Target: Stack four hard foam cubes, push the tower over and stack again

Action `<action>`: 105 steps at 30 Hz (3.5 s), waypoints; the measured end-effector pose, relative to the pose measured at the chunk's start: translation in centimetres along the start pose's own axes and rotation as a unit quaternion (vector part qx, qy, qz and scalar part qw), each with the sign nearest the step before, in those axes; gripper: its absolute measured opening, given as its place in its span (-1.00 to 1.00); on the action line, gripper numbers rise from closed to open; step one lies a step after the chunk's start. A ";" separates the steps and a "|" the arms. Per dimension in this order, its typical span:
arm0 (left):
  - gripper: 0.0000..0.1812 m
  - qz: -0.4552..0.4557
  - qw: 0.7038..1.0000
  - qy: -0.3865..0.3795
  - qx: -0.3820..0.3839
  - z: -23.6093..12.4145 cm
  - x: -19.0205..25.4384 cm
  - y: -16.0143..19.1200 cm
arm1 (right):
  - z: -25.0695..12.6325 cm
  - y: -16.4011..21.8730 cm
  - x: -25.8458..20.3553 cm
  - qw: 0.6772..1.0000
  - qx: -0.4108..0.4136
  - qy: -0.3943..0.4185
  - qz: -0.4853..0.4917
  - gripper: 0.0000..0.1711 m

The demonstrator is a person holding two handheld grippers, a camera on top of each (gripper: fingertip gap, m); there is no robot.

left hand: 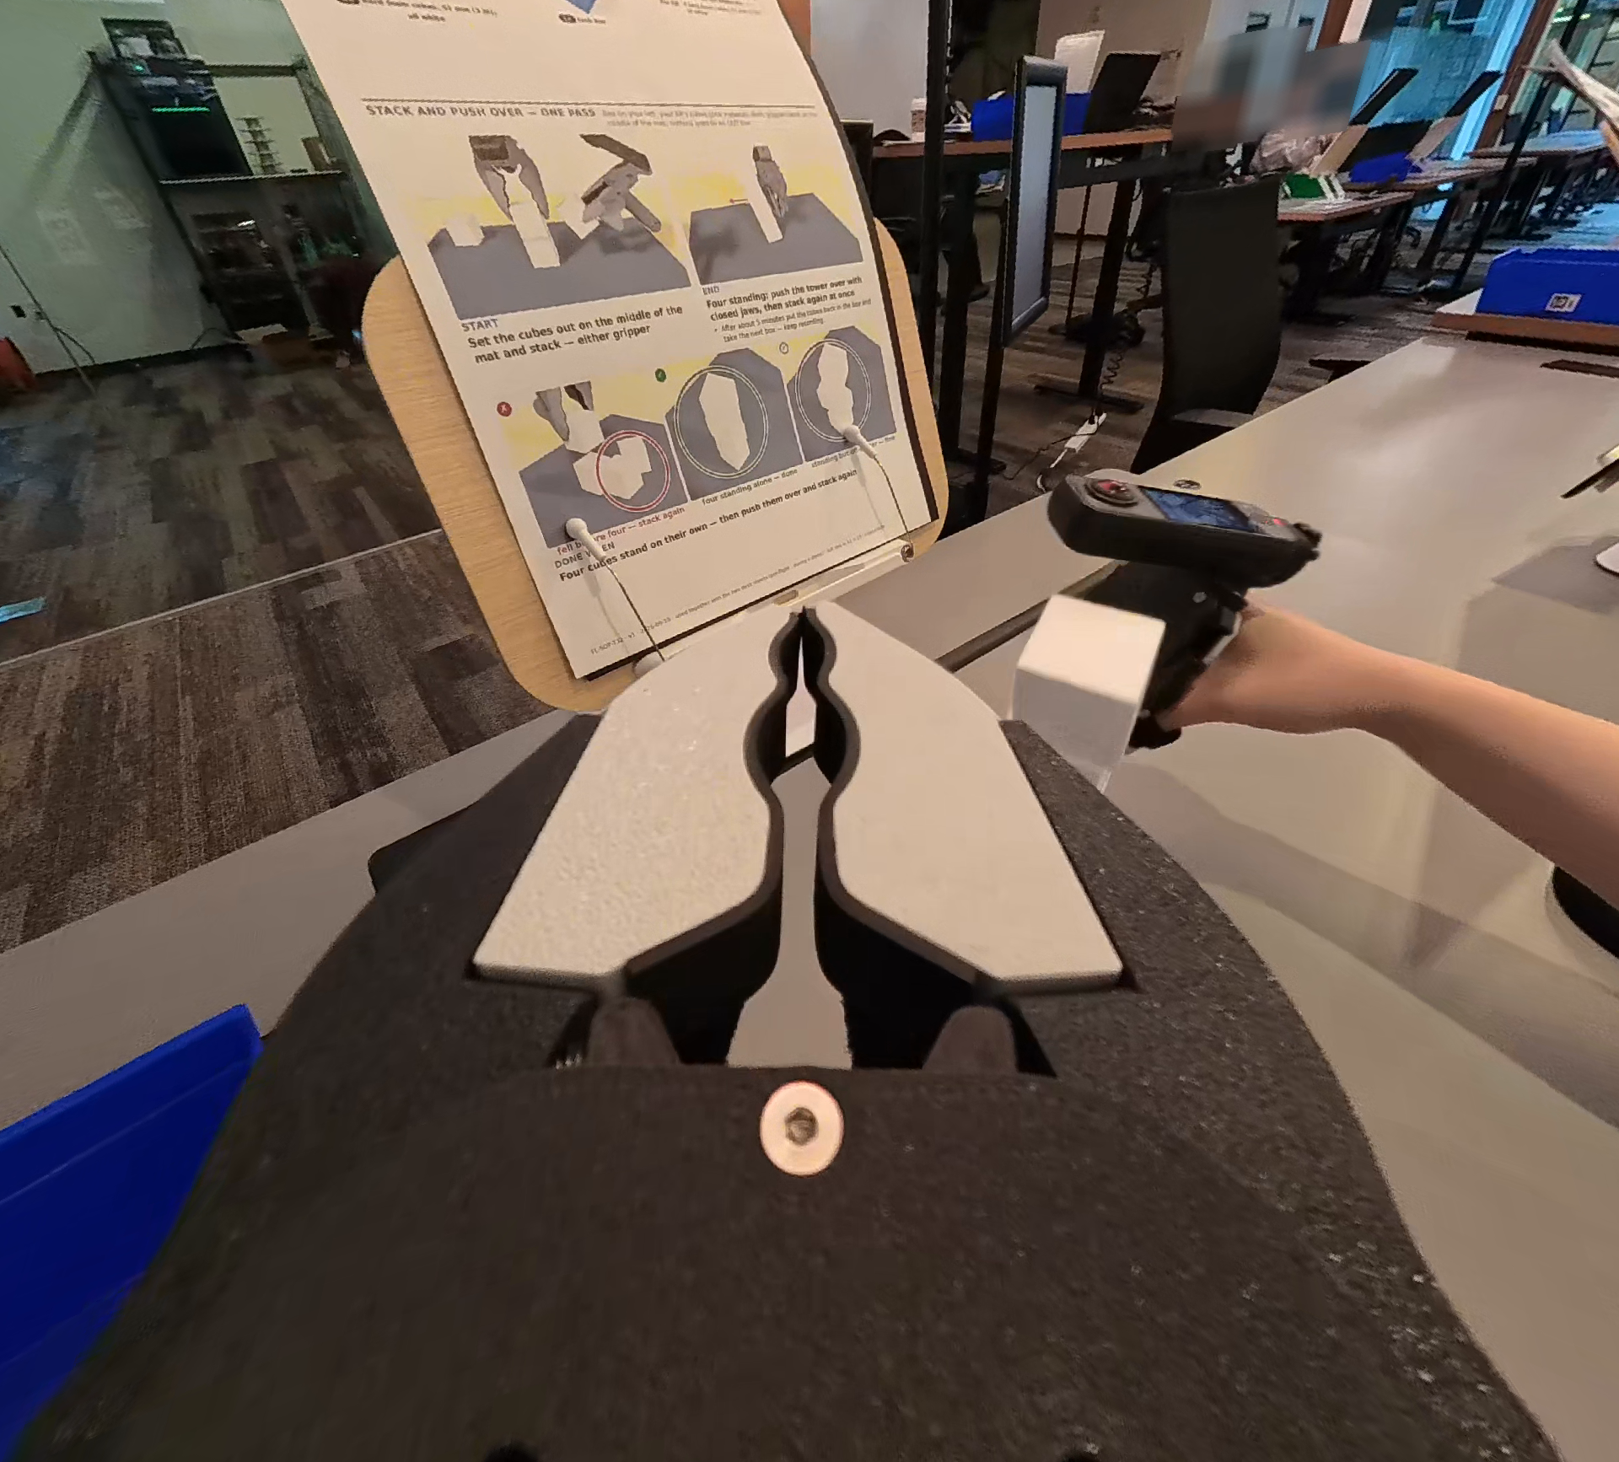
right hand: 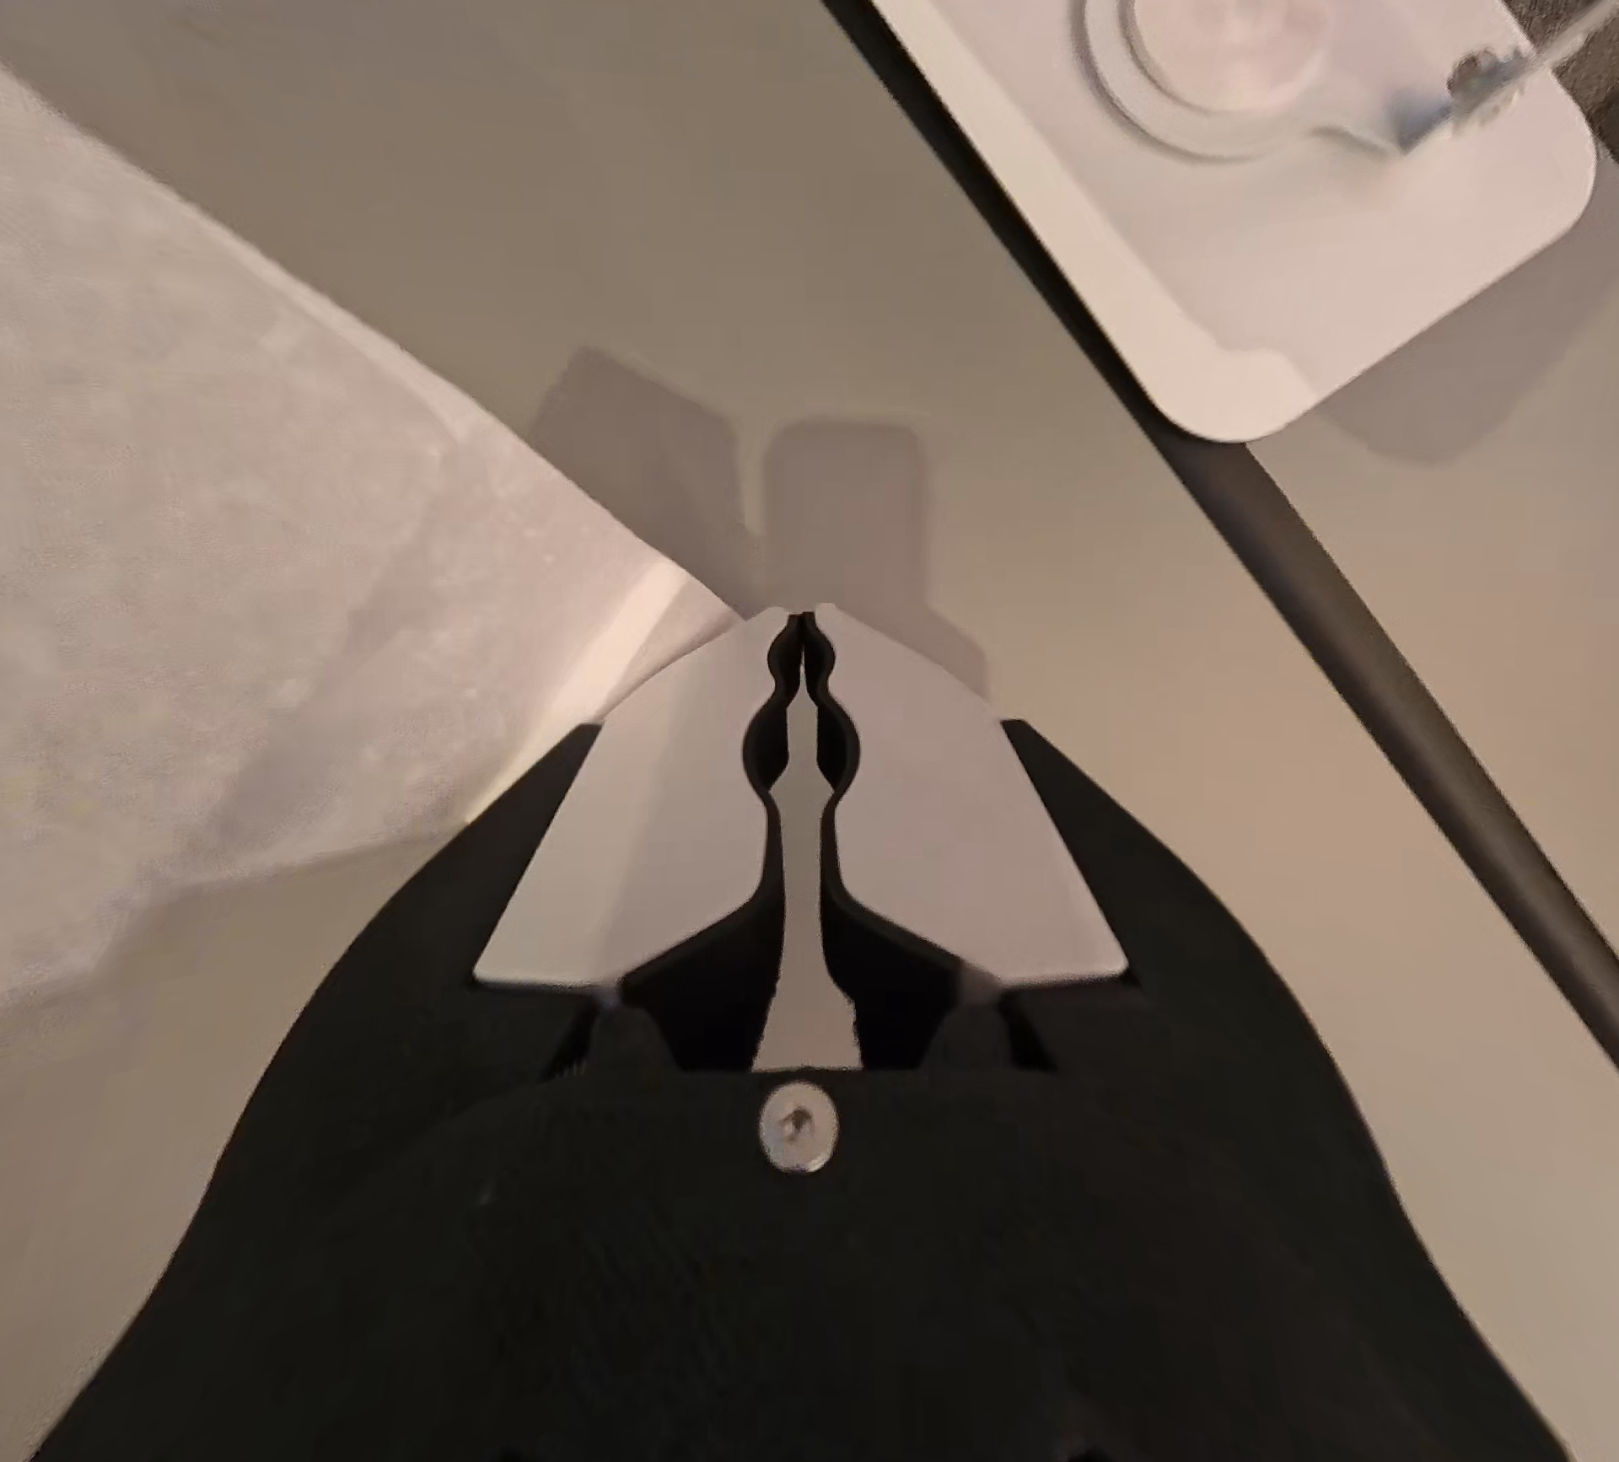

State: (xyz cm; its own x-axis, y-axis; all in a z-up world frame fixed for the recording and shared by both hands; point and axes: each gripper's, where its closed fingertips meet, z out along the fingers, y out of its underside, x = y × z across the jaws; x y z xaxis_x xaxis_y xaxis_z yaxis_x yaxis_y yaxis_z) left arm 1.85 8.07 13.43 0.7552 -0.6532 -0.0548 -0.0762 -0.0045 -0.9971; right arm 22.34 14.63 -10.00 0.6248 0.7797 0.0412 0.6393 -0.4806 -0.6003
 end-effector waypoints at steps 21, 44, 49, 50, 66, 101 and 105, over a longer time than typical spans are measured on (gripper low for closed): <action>-0.56 0.036 0.997 -0.053 -0.045 -0.6 1.8 -0.1 | -7.3 5.3 3.6 0.952 0.301 0.050 -0.001 -0.77; 0.09 -0.008 0.983 -0.098 -0.156 -11.8 13.4 19.6 | -8.7 5.8 2.5 0.935 0.354 0.004 0.011 -0.55; 0.03 -0.006 0.977 -0.093 -0.190 -11.8 14.3 23.2 | -8.1 5.9 1.7 0.938 0.347 -0.012 0.009 -0.51; 0.02 -0.005 0.975 -0.095 -0.203 -11.7 14.3 23.7 | -8.0 5.9 1.5 0.938 0.346 -0.017 0.007 -0.50; -0.35 -0.013 0.967 -0.060 -0.247 -9.9 14.2 25.8 | -2.5 5.2 -2.2 0.960 0.240 -0.112 -0.087 -0.18; -0.24 0.005 0.958 -0.074 -0.276 -10.2 11.8 23.8 | -3.4 3.1 -3.7 0.949 0.236 -0.144 -0.154 -0.31; -0.24 0.058 0.957 -0.080 -0.273 -9.5 10.6 21.4 | -6.7 1.8 -4.0 0.945 0.259 -0.132 -0.148 -0.31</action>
State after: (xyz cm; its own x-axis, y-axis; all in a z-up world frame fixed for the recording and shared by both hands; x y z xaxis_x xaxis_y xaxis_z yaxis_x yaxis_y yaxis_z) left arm 2.01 -6.12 -8.03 0.8074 -0.5496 -0.2146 -0.4615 -0.3617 -0.8100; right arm 24.00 7.95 -5.92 0.2746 0.9553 0.1093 0.4200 -0.0169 -0.9074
